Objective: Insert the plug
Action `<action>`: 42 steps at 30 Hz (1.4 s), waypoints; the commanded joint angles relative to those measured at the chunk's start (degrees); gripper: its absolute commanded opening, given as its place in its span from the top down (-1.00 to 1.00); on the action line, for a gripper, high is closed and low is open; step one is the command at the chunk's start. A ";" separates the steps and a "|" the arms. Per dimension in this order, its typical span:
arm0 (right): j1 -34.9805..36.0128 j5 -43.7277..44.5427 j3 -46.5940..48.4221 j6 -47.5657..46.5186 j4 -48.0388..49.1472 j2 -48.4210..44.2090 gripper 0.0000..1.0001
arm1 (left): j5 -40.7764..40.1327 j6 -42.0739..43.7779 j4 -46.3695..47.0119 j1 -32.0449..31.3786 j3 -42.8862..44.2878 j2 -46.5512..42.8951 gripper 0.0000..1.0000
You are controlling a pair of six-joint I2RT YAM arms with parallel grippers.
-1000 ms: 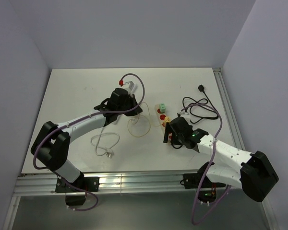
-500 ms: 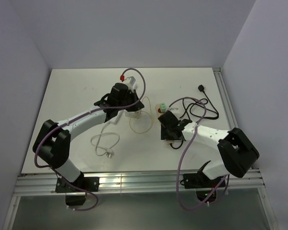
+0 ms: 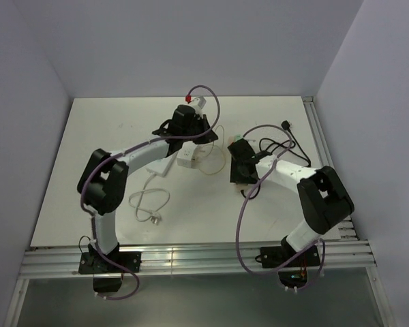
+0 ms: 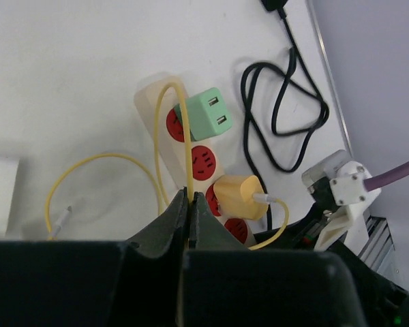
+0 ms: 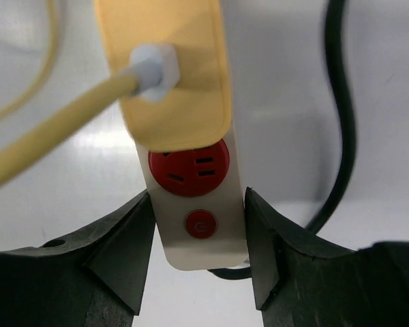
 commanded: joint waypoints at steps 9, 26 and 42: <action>-17.89 3.25 23.69 -3.01 2.18 13.63 0.55 | 8.14 -1.94 12.45 0.55 36.65 27.91 0.93; -28.98 2.90 40.69 -3.80 -0.81 27.89 0.22 | 8.14 -9.24 32.23 0.90 49.54 45.90 0.39; -24.05 0.44 35.06 -4.68 -2.39 21.82 -0.56 | 7.27 -0.70 16.76 6.07 30.40 16.20 -0.10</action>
